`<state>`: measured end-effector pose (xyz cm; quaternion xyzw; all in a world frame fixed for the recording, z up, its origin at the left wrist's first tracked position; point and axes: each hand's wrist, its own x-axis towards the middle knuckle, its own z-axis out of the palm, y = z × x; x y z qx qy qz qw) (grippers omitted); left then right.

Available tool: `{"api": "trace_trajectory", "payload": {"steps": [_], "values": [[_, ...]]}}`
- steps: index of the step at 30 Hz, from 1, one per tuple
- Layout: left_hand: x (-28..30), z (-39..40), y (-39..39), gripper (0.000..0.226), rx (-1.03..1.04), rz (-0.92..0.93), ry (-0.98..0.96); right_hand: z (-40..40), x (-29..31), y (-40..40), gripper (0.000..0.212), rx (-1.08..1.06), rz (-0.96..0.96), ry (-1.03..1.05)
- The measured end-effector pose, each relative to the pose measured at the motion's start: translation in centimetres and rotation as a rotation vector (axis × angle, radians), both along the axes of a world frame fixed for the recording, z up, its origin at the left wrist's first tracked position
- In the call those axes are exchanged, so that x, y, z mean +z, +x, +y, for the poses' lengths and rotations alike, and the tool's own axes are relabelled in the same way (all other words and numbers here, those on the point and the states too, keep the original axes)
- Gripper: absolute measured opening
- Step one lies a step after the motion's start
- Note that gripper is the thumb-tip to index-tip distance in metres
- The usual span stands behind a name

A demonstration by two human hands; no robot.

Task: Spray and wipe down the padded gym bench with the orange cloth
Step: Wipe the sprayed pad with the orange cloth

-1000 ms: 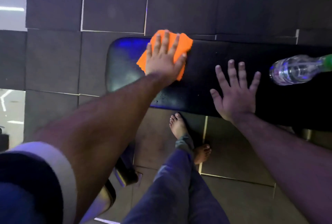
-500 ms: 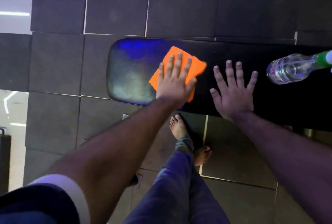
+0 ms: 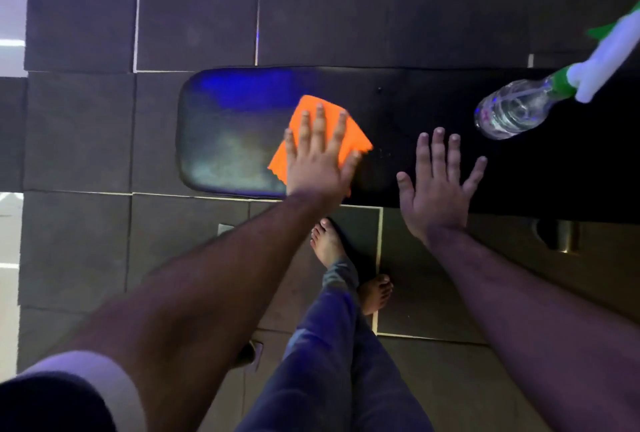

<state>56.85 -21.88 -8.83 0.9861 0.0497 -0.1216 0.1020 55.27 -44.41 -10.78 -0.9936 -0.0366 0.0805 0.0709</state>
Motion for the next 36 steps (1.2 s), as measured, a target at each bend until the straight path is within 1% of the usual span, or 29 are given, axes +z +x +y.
{"api": "trace_trajectory", "payload": {"steps": [1, 3, 4, 5, 6, 7, 9, 11, 12, 13, 14, 16, 17, 19, 20, 22, 23, 24, 25, 26, 27, 30, 31, 32, 33, 34, 36], "values": [[0.1, -0.5, -1.2, 0.076, -0.197, 0.004, 0.004, -0.3, 0.2, -0.4, 0.077, -0.016, 0.008, 0.005], [0.2, 1.7, -2.9, 0.075, -0.578, -0.027, 0.017, -1.4, 0.5, -1.2, 0.077, -0.036, 0.021, -0.009], [0.2, 3.7, -2.9, 0.075, -0.708, -0.039, 0.044, -2.3, 0.6, -1.7, 0.076, -0.040, 0.031, -0.030], [0.4, 5.7, -2.5, 0.074, -0.776, -0.029, 0.088, -3.2, 0.6, -2.0, 0.076, -0.043, 0.041, -0.049], [0.7, 7.4, -1.6, 0.074, -0.772, -0.012, 0.134, -4.1, 0.6, -2.3, 0.075, -0.049, 0.048, -0.062], [0.9, 8.6, -0.3, 0.075, -0.690, 0.017, 0.162, -4.8, 0.5, -2.6, 0.075, -0.057, 0.055, -0.070], [1.5, 8.4, 3.0, 0.078, -0.378, 0.073, 0.157, -5.7, 0.3, -2.8, 0.076, -0.060, 0.067, -0.074], [2.0, 5.2, 6.5, 0.078, -0.084, 0.096, 0.099, -5.6, 0.1, -2.7, 0.077, -0.048, 0.062, -0.062], [2.2, 3.3, 8.2, 0.077, 0.011, 0.101, 0.066, -5.4, 0.0, -2.7, 0.077, -0.048, 0.062, -0.055], [2.2, 1.3, 9.9, 0.077, 0.061, 0.108, 0.038, -5.3, -0.1, -2.7, 0.076, -0.055, 0.060, -0.050], [2.2, -0.7, 11.4, 0.077, 0.058, 0.118, 0.021, -5.2, -0.3, -2.8, 0.076, -0.064, 0.052, -0.046], [1.8, -4.6, 13.1, 0.077, -0.060, 0.133, 0.015, -5.1, -0.6, -3.0, 0.076, -0.082, 0.023, -0.019], [1.7, -6.5, 12.8, 0.078, -0.167, 0.130, 0.020, -5.2, -0.7, -3.0, 0.076, -0.098, 0.006, 0.009], [1.9, -8.6, 9.7, 0.080, -0.431, 0.100, 0.036, -5.6, -0.6, -3.1, 0.077, -0.124, -0.016, 0.074], [2.0, -8.4, 7.4, 0.080, -0.576, 0.087, 0.034, -5.8, -0.5, -3.2, 0.077, -0.126, -0.021, 0.098], [1.9, -5.2, 3.0, 0.080, -0.819, 0.068, 0.045, -6.2, -0.1, -3.2, 0.077, -0.114, -0.019, 0.121], [2.0, -2.8, 1.8, 0.081, -0.902, 0.067, 0.059, -6.5, 0.2, -3.2, 0.077, -0.106, -0.007, 0.131], [2.1, -0.2, 1.6, 0.081, -0.942, 0.081, 0.084, -6.8, 0.3, -3.2, 0.077, -0.094, 0.011, 0.140], [2.0, 1.9, 2.2, 0.081, -0.927, 0.086, 0.119, -6.9, 0.5, -3.2, 0.077, -0.081, 0.033, 0.150], [2.1, 3.1, 3.4, 0.081, -0.857, 0.094, 0.150, -7.0, 0.6, -3.1, 0.077, -0.076, 0.051, 0.165], [2.1, 3.0, 5.0, 0.080, -0.738, 0.098, 0.164, -7.1, 0.7, -3.0, 0.077, -0.076, 0.061, 0.187], [2.1, -3.2, 9.4, 0.079, -0.248, 0.087, 0.088, -7.1, 1.0, -3.0, 0.077, -0.103, 0.037, 0.292], [2.0, -6.2, 10.1, 0.078, -0.150, 0.086, 0.061, -7.1, 1.0, -3.1, 0.077, -0.124, 0.018, 0.332], [1.7, -9.0, 10.2, 0.079, -0.117, 0.088, 0.042, -7.0, 1.0, -3.2, 0.080, -0.151, -0.003, 0.378], [1.4, -11.5, 9.6, 0.079, -0.138, 0.086, 0.031, -6.9, 1.1, -3.2, 0.084, -0.183, -0.028, 0.432], [1.3, -13.8, 8.1, 0.080, -0.198, 0.080, 0.032, -6.8, 1.2, -3.1, 0.090, -0.217, -0.055, 0.487], [1.5, -16.1, 3.6, 0.080, -0.399, 0.071, 0.048, -6.9, 1.5, -3.1, 0.100, -0.267, -0.098, 0.569]]}}
